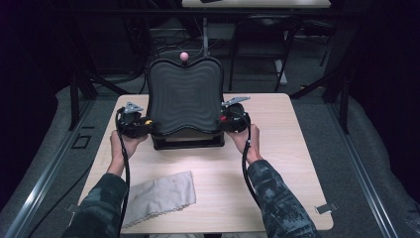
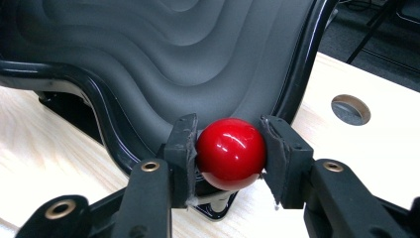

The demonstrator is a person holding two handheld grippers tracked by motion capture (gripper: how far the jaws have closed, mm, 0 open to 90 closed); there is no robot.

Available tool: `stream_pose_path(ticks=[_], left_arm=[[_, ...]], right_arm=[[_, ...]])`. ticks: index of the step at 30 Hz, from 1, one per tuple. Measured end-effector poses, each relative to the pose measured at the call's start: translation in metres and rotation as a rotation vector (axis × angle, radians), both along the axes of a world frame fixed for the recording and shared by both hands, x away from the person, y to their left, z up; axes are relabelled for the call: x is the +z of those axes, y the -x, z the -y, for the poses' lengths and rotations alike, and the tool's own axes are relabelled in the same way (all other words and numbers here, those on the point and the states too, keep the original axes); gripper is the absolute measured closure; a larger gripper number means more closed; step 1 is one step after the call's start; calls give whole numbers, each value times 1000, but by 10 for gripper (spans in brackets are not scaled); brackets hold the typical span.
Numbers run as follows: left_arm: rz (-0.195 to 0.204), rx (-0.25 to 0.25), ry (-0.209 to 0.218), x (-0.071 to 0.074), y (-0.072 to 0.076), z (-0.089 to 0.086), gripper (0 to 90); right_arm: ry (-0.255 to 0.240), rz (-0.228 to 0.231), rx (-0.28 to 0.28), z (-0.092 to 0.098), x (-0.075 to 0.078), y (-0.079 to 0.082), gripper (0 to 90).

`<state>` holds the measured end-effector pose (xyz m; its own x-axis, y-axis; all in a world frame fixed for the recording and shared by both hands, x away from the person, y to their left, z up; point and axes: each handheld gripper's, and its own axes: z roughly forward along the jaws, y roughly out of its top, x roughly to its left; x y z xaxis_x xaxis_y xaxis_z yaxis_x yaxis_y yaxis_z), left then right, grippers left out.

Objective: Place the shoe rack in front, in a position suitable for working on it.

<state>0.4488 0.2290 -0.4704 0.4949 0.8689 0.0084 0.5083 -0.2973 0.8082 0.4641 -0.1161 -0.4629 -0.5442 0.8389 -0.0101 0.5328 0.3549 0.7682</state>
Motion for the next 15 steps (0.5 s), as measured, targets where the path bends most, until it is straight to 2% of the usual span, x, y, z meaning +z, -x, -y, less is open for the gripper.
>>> stream_pose_path(ticks=[4,15], left_arm=[[0,8,-11,0,3,1,600],[18,19,20,-3,29,-11,601]], right_arm=[[14,11,-3,-1,-1,3,597],[-31,49,45,-3,-6,27,598]])
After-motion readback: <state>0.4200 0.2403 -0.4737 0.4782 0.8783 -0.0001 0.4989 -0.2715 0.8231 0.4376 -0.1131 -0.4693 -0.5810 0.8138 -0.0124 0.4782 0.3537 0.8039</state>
